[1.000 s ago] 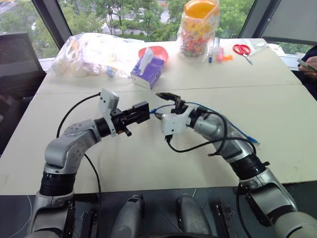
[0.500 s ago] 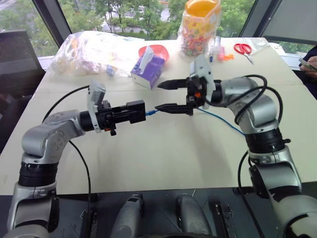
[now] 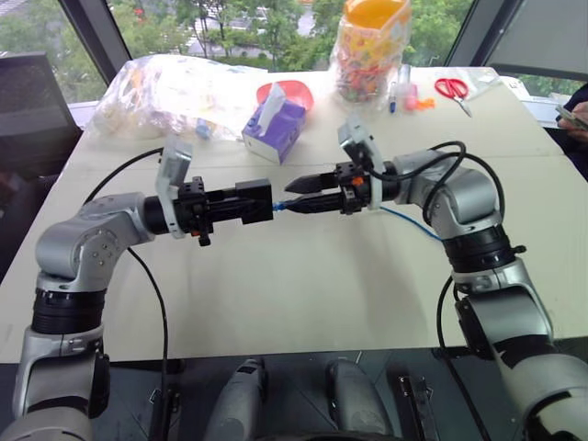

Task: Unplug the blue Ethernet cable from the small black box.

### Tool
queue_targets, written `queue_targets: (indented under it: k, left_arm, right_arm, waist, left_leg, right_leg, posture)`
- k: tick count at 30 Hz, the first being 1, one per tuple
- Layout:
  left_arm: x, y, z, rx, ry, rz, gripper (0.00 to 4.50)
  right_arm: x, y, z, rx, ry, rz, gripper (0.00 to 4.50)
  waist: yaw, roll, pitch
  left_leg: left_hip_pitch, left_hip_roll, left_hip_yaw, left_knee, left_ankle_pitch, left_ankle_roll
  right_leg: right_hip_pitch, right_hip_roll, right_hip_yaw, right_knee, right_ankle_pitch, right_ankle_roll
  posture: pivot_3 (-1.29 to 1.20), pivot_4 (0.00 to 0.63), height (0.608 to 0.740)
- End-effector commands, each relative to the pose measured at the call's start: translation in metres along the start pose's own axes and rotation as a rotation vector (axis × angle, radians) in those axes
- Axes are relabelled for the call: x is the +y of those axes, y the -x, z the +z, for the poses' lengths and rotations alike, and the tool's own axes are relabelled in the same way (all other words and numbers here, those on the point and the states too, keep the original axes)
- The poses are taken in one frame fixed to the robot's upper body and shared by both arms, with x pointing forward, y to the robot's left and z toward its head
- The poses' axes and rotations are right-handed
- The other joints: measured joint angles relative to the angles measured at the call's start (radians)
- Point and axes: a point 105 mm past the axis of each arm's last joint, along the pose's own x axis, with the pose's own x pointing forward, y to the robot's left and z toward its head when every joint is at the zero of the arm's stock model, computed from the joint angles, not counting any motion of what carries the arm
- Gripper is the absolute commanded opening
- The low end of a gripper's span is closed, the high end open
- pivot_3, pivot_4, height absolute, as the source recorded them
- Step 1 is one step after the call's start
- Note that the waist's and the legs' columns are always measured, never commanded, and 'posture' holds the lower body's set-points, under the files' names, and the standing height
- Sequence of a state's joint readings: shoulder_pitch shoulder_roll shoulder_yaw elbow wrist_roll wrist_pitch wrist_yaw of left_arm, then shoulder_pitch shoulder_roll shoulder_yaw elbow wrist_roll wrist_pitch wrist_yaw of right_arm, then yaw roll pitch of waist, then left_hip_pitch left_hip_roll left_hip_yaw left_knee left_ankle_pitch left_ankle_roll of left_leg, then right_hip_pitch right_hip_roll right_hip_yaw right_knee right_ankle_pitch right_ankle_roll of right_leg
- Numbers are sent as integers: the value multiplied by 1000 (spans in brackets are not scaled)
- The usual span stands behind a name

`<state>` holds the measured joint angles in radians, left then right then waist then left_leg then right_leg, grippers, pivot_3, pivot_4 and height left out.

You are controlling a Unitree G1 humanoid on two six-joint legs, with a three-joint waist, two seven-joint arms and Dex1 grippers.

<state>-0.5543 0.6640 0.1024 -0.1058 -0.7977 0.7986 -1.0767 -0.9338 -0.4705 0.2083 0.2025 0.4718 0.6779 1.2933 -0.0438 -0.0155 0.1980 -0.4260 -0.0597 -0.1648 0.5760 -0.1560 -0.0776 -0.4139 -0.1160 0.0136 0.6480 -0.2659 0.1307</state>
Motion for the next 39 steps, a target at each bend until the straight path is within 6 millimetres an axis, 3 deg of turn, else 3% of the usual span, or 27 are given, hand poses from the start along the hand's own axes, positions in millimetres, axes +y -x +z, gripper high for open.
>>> queue_targets:
  k: [1, 15, 17, 18, 19, 21, 39]
  left_arm:
    - [-4, 1, 13, -31, -40, -22, 504]
    - [-5, -2, 12, -34, -41, -28, 504]
    - [-6, -2, 11, -34, -40, -29, 504]
    - [-6, -2, 11, -33, -40, -29, 504]
    - [-6, -2, 11, -33, -40, -29, 504]
    - [-6, -2, 11, -33, -41, -30, 504]
    - [-8, -4, 16, -65, -30, -35, 504]
  right_arm:
    - [5, -5, 9, 2, 46, 32, 1962]
    - [12, -11, 9, 2, 38, 78, 1962]
    - [13, -12, 9, 2, 37, 82, 1407]
    - [14, -12, 9, 2, 37, 85, 1407]
    - [14, -13, 9, 2, 37, 87, 691]
    - [15, -13, 9, 3, 37, 91, 38]
    - [13, -14, 0, 42, 76, 82, 38]
  waist:
    - [0, 0, 0]
    - [0, 0, 0]
    - [0, 0, 0]
    - [0, 0, 0]
    - [0, 0, 0]
    - [0, 0, 0]
    - [0, 0, 0]
  left_leg:
    - [0, 0, 0, 0, 0, 0]
    - [0, 0, 0, 0, 0, 0]
    - [0, 0, 0, 0, 0, 0]
    - [0, 0, 0, 0, 0, 0]
    - [0, 0, 0, 0, 0, 0]
    - [0, 0, 0, 0, 0, 0]
    - [0, 0, 0, 1, 0, 0]
  right_leg:
    - [0, 0, 0, 0, 0, 0]
    - [0, 0, 0, 0, 0, 0]
    - [0, 0, 0, 0, 0, 1]
    - [0, 0, 0, 0, 0, 1]
    - [0, 0, 0, 0, 0, 1]
    - [0, 0, 0, 0, 0, 1]
    - [0, 0, 0, 1, 1, 1]
  posture:
    - [0, 150, 728]
    - [0, 150, 728]
    - [0, 150, 728]
    - [0, 150, 728]
    - [0, 150, 728]
    - [0, 150, 728]
    - [0, 150, 728]
